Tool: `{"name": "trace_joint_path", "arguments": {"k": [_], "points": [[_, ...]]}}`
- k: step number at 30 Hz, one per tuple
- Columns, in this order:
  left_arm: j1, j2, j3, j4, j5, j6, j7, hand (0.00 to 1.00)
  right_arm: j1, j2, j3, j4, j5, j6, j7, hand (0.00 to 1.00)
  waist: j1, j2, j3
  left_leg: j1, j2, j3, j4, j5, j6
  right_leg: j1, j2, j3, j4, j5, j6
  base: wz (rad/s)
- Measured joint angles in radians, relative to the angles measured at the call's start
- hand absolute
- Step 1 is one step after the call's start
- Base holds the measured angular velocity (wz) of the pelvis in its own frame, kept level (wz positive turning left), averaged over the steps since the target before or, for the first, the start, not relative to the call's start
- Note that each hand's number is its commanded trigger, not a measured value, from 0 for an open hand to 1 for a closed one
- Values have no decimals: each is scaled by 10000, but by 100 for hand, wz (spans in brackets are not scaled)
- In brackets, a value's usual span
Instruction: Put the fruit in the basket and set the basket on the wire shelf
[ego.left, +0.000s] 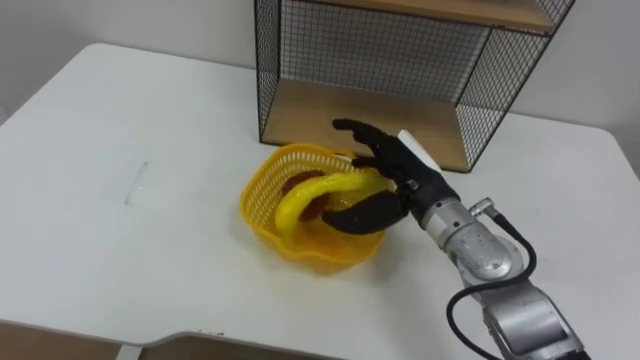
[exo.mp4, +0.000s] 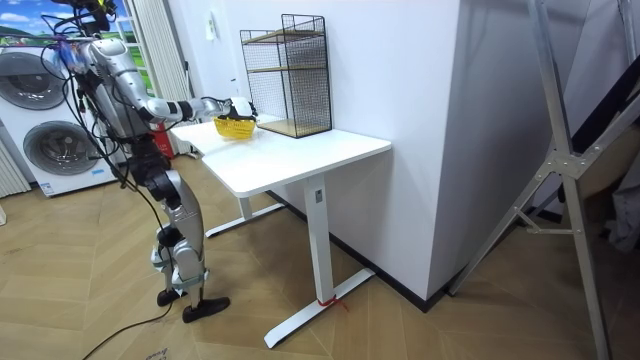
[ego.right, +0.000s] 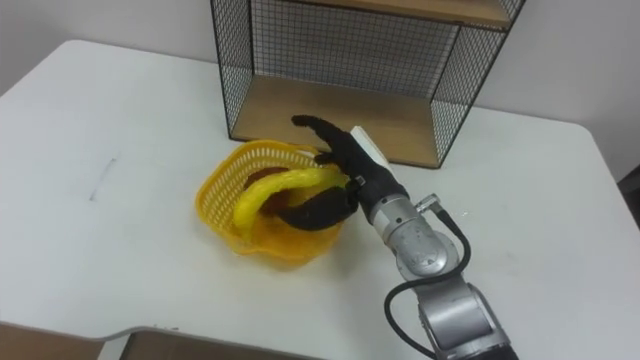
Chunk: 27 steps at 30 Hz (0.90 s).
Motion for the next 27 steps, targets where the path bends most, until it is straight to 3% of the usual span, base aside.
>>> {"name": "trace_joint_path", "arguments": {"k": [9,16,21,22,27], "points": [[-75,0,49,87,-414,-36,1,0,8,0,-6,14,623,-12,-103,0,-110,-1,-2,8,-1,-47,50,0,0,20,-12,-19,10,1,-2,0],[67,-10,271,376,-908,-339,10,0,42,-44,-468,-244,1552,-16,-299,0,-269,16,-18,11,-1,-50,53,-1,-1,29,-7,-18,2,1,-1,0],[346,-60,1468,522,-1323,-609,83,0,70,-98,-1954,-917,2471,-392,-1011,0,-421,164,-40,130,2,-131,27,-1,-1,165,-13,-46,-27,0,2,1],[418,-54,1751,508,-1425,-703,84,0,89,-110,-2309,-995,2756,-520,-1203,0,-498,218,-80,145,1,-142,-2,-1,-1,176,-19,-62,-25,-4,8,3],[752,28,2727,489,-2453,-1077,86,0,595,-407,-3387,-1605,3586,-666,-1669,0,-647,349,-89,151,-6,-115,-52,-2,-1,157,-10,-25,-14,-6,6,-1]]}}
